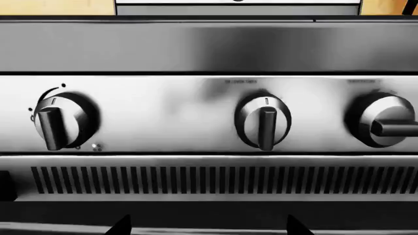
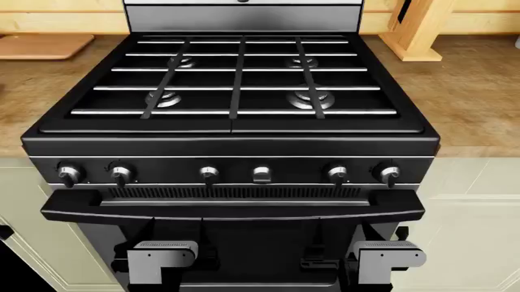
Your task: From the different types of pastries on the counter, select a croissant and place it on the cutting board. Then retrieve a jar of jam from the cabinet and place it alongside the croissant on the cutting board.
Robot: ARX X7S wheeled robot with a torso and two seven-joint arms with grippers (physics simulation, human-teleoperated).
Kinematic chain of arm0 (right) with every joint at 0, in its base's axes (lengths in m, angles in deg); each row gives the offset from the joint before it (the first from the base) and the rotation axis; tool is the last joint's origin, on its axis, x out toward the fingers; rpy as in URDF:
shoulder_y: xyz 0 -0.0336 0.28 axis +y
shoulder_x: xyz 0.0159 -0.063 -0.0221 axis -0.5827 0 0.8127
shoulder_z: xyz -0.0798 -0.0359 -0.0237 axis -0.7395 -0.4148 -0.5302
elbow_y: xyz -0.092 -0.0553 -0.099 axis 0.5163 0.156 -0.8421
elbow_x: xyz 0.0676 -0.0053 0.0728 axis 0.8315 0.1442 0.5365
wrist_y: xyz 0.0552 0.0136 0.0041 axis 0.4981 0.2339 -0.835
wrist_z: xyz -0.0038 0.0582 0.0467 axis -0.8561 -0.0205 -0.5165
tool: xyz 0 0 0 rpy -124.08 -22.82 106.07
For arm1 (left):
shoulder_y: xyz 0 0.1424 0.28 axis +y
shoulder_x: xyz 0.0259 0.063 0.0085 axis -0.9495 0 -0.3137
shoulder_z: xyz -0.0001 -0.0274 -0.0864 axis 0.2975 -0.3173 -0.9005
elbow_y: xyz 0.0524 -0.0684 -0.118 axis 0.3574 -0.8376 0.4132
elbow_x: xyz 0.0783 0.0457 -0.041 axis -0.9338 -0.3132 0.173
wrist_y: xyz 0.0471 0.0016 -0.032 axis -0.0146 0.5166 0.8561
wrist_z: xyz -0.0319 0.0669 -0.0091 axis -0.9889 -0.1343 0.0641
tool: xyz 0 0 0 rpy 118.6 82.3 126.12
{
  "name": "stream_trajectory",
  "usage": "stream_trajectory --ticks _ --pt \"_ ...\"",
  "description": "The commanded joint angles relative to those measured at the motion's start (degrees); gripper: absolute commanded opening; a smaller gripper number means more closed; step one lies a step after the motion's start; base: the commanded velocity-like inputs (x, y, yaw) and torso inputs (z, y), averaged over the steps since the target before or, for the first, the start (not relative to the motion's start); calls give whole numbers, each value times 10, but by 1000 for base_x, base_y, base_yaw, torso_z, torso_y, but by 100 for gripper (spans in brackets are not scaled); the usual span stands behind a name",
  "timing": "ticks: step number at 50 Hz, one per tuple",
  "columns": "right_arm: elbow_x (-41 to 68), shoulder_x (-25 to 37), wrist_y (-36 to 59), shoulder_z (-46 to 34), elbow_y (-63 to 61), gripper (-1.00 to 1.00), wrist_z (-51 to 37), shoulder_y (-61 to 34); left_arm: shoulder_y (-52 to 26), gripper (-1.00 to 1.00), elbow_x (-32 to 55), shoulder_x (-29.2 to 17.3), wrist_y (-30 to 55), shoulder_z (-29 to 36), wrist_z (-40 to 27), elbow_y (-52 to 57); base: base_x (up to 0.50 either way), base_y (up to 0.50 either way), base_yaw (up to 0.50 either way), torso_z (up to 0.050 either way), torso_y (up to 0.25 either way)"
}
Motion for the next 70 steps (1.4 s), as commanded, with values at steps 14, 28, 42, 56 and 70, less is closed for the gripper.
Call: stream_trajectory --ticks 14,28,42,56,70 --pt "18 35 31 -38 -39 100 -34 -5 7 100 53 -53 147 38 25 156 0 0 0 21 0" --pt "69 69 276 -30 -273 100 -32 -57 -90 100 161 -93 412 -19 14 353 0 0 0 50 0" --pt "146 119 523 5 -451 100 -27 -187 -264 100 299 -125 690 -111 -9 493 37 48 0 50 0" --pt "201 155 710 26 -545 100 -17 -315 -405 100 378 -149 850 -181 -21 550 167 497 0 50 0" --pt "230 161 777 43 -581 100 -20 -367 -446 100 470 -171 899 -213 -83 533 3 500 0 26 0"
